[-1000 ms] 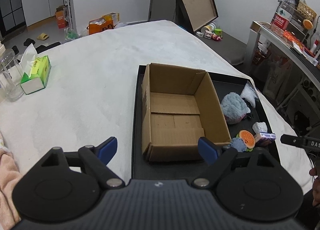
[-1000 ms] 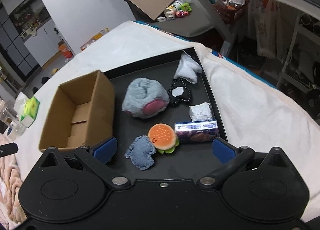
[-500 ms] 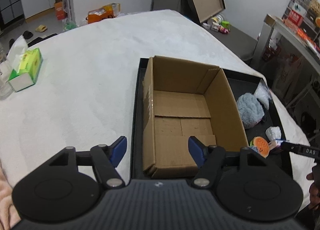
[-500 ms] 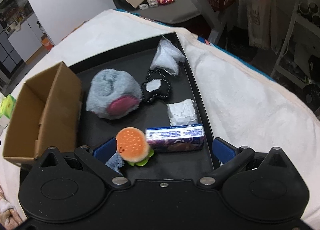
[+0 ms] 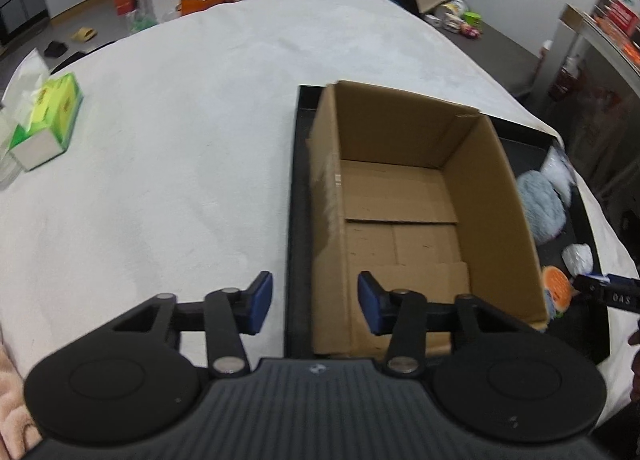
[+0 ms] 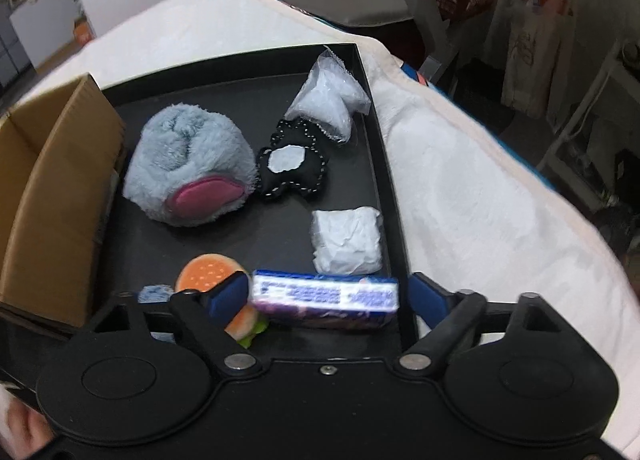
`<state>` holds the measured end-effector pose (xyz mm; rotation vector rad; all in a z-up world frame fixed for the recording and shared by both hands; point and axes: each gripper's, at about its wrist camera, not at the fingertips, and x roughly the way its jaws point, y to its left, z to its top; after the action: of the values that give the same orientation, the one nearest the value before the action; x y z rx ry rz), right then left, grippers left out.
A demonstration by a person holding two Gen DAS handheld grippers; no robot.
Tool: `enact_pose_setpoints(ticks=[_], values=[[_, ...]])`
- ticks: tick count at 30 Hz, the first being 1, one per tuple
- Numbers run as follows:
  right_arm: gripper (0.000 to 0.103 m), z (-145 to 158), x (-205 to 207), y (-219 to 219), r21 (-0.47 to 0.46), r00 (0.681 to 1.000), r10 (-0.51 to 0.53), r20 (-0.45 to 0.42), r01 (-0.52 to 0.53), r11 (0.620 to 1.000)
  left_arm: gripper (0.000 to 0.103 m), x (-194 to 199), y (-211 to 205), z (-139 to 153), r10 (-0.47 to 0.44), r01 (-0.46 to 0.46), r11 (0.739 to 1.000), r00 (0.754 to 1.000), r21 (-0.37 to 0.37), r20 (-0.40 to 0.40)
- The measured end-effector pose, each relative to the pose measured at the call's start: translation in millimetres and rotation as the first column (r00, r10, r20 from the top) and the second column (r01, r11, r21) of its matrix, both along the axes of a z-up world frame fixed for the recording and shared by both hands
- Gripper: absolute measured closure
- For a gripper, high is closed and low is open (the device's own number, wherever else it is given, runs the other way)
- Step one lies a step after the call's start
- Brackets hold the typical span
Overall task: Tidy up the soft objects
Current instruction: 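Reach the right gripper to the purple tissue pack and grasp it, then carry the tissue pack with the right gripper into the box and release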
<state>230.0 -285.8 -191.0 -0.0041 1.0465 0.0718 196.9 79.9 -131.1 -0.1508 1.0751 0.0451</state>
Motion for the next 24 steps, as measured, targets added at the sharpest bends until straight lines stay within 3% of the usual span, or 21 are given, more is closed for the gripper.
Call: enact_pose_setpoints(ticks=[2,10,16,24], values=[[0.032,3,3,-1,0.013,1.0,0.015,-0.007,-0.015,1.0,0.076,2,2,-1,0.02,-0.02,1.0,1.0,-0.002,-0.004],[0.032,23,2,-9,0.069,0.998,0.06,-0.002,-0.059,0.996,0.095,-1,-5,1,0.08,-0.078,0.996,0.996,-0.043,0.033],[0.032,52,1,-10,0.099,0.995,0.089,0.044,-0.093,0.991,0.096,-6,-16,0,0.098,-0.097,0.995,0.993,-0.016,0.064],[0.032,94,3,7,0.16,0.983,0.137,0.124,-0.156,0.975,0.096,-15,-17,1,0.108,-0.105,0.994,0.991,-0.041,0.078]])
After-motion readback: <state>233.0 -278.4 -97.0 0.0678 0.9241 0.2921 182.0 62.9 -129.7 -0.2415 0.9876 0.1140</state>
